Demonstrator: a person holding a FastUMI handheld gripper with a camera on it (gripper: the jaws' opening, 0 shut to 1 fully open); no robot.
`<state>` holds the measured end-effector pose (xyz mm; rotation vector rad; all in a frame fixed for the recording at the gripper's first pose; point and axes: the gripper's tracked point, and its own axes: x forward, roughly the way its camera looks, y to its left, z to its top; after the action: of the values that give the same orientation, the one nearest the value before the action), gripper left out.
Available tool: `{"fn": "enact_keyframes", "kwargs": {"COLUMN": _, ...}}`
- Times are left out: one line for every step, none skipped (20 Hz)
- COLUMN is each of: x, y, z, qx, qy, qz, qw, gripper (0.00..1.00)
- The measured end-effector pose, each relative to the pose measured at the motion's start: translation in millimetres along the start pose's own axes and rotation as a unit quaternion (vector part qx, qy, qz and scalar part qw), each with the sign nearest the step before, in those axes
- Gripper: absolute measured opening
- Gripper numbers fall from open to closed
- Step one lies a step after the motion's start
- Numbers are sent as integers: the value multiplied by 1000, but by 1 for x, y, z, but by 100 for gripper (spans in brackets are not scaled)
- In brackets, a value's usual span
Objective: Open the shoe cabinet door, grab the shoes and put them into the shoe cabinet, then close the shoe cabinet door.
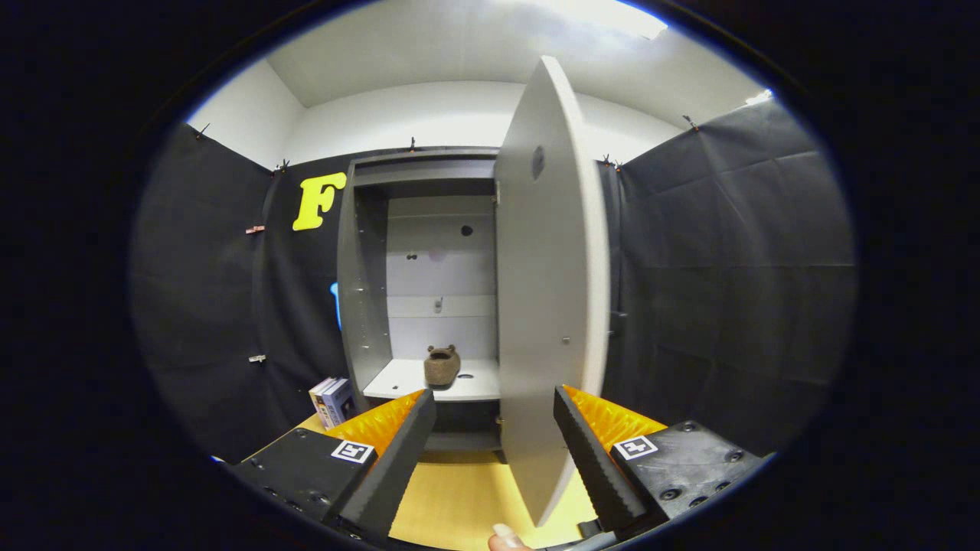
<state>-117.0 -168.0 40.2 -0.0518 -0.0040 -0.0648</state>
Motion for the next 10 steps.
{"fn": "enact_keyframes", "kwargs": {"x": -4, "y": -14, "z": 3, "qx": 1, "qy": -6, "qz": -10, "qw": 1000, "gripper": 98}}
{"fn": "enact_keyframes", "kwargs": {"x": -7, "y": -27, "z": 4, "qx": 2, "qy": -7, "qz": -20, "qw": 1000, "gripper": 97}}
{"fn": "enact_keyframes", "kwargs": {"x": -10, "y": -41, "z": 3, "qx": 0, "qy": -6, "qz": -30, "qw": 1000, "gripper": 97}}
{"fn": "enact_keyframes", "kwargs": {"x": -10, "y": -55, "z": 2, "qx": -2, "qy": -6, "qz": -42, "qw": 999, "gripper": 97}}
{"fn": "enact_keyframes", "kwargs": {"x": -10, "y": -68, "z": 3, "qx": -3, "qy": -7, "qz": -52, "qw": 999, "gripper": 98}}
{"fn": "enact_keyframes", "kwargs": {"x": -9, "y": -80, "z": 4, "qx": -1, "qy": -9, "qz": -61, "qw": 998, "gripper": 98}}
{"fn": "enact_keyframes", "kwargs": {"x": -6, "y": -90, "z": 4, "qx": 1, "qy": -9, "qz": -68, "qw": 998, "gripper": 98}}
{"fn": "enact_keyframes", "kwargs": {"x": -2, "y": -99, "z": 2, "qx": 3, "qy": -7, "qz": -71, "qw": 997, "gripper": 98}}
{"fn": "enact_keyframes", "kwargs": {"x": 4, "y": -104, "z": 0, "qx": 4, "qy": -4, "qz": -75, "qw": 997, "gripper": 98}}
{"fn": "enact_keyframes", "kwargs": {"x": 11, "y": -107, "z": -2, "qx": 5, "qy": 0, "qz": -73, "qw": 997, "gripper": 98}}
